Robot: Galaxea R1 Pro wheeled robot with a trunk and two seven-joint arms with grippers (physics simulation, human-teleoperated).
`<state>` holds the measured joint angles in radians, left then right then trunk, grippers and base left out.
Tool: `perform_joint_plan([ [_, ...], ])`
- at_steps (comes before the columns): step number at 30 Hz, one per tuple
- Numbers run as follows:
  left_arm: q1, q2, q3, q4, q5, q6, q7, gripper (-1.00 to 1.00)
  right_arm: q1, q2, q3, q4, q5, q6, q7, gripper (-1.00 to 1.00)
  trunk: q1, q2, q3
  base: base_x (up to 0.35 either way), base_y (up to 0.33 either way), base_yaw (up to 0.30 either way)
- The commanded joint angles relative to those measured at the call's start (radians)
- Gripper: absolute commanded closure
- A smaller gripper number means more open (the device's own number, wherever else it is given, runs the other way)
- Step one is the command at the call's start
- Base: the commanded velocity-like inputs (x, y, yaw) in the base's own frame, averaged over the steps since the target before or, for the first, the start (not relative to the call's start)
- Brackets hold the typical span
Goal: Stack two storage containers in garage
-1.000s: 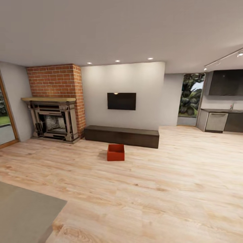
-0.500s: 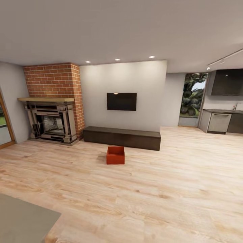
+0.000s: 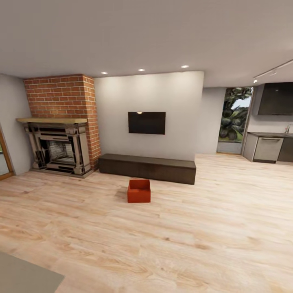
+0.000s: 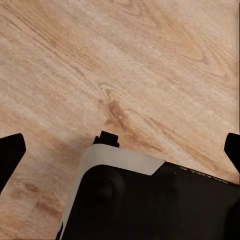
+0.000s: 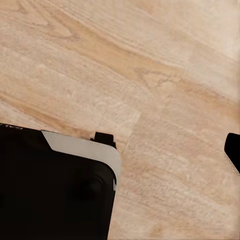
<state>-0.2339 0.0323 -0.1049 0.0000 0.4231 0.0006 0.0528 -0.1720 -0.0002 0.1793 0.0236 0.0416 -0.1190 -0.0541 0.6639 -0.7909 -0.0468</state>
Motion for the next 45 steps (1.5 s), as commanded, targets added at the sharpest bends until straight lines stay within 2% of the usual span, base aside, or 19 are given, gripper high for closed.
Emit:
perform_joint_plan([
  [1,-0.001,0.0,-0.009,0.0,0.008,0.0,0.002,-1.0,-0.001,0.0,0.005,0.003,0.004,-0.004,-0.004,-1.0,0.001,-0.001,-0.002,0.323,0.0,0.0],
  [45,-0.001,0.0,-0.009,0.0,0.008,0.001,0.002,-1.0,-0.001,0.0,0.005,0.003,0.004,-0.005,-0.004,-1.0,0.001,-0.001,-0.002,0.323,0.0,0.0],
])
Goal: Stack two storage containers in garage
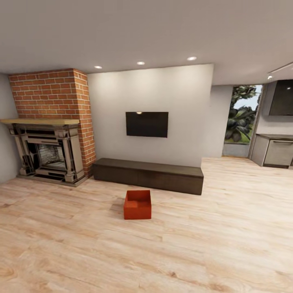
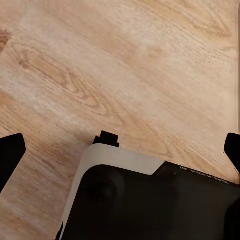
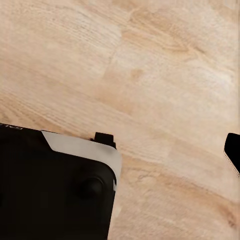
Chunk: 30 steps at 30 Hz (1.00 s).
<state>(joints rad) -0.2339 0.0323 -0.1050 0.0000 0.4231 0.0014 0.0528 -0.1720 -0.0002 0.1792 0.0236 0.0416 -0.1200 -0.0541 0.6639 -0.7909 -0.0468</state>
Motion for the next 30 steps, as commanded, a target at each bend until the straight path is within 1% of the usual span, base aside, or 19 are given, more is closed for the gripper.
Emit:
perform_joint_plan([
  [1,-0.001,0.0,-0.009,0.0,0.008,0.0,0.002,-1.0,-0.001,0.0,0.005,0.003,0.004,-0.004,-0.004,-1.0,0.001,-0.001,-0.002,0.323,0.0,0.0],
  [7,-0.001,0.0,-0.009,0.0,0.008,0.0,0.002,-1.0,-0.001,0.0,0.005,0.003,0.004,-0.004,-0.004,-1.0,0.001,-0.001,-0.002,0.323,0.012,0.0],
  [30,-0.001,0.0,-0.008,0.0,0.008,0.0,0.002,-1.0,-0.001,0.0,0.005,0.003,0.004,-0.003,-0.004,-1.0,0.001,-0.001,-0.002,0.323,0.069,0.0],
])
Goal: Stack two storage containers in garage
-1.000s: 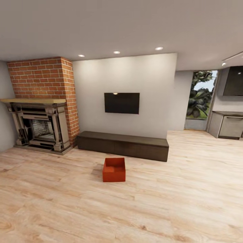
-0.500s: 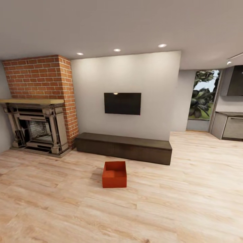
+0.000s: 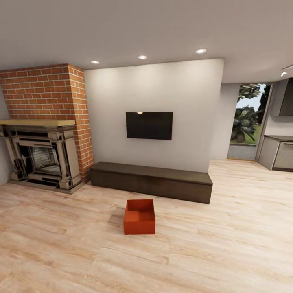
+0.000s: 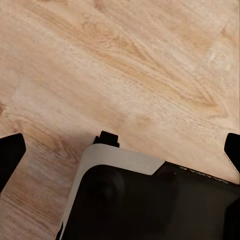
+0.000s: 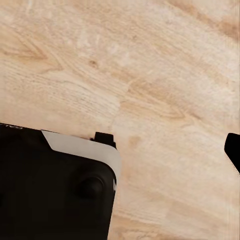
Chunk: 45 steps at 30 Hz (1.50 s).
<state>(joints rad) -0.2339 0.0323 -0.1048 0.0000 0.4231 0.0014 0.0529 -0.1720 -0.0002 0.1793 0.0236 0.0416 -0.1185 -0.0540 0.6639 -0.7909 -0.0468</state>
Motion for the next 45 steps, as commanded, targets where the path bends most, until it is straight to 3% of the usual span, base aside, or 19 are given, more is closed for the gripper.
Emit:
perform_joint_plan([
  [1,-0.001,0.0,-0.009,0.0,0.008,0.0,0.002,-1.0,-0.001,0.0,0.005,0.003,0.004,-0.004,-0.004,-1.0,0.001,-0.001,-0.002,0.323,0.071,0.0],
  [45,-0.001,0.0,-0.009,0.0,0.008,0.0,0.002,-1.0,-0.001,0.0,0.005,0.003,0.005,-0.005,-0.004,-1.0,0.001,-0.001,-0.002,0.323,0.029,0.0],
])
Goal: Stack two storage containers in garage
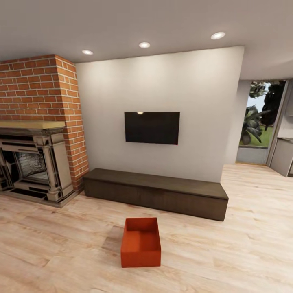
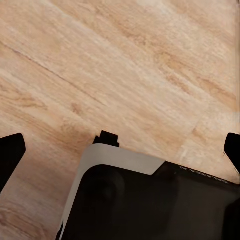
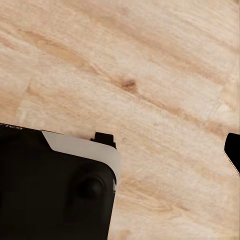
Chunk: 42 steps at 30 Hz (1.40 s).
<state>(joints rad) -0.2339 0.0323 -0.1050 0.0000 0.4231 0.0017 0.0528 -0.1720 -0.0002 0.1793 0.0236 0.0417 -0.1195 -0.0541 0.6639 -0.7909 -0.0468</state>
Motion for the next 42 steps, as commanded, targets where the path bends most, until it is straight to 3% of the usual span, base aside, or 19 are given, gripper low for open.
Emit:
perform_joint_plan([
  [1,-0.001,0.0,-0.009,0.0,0.008,0.0,0.002,-1.0,-0.001,0.0,0.005,0.003,0.004,-0.004,-0.004,-1.0,0.001,-0.001,-0.002,0.323,0.0,0.0],
  [42,-0.001,0.0,-0.008,0.0,0.008,-0.004,0.002,-1.0,-0.001,0.0,0.005,0.003,0.005,-0.006,-0.004,-1.0,0.001,-0.001,-0.002,0.323,0.0,0.0],
])
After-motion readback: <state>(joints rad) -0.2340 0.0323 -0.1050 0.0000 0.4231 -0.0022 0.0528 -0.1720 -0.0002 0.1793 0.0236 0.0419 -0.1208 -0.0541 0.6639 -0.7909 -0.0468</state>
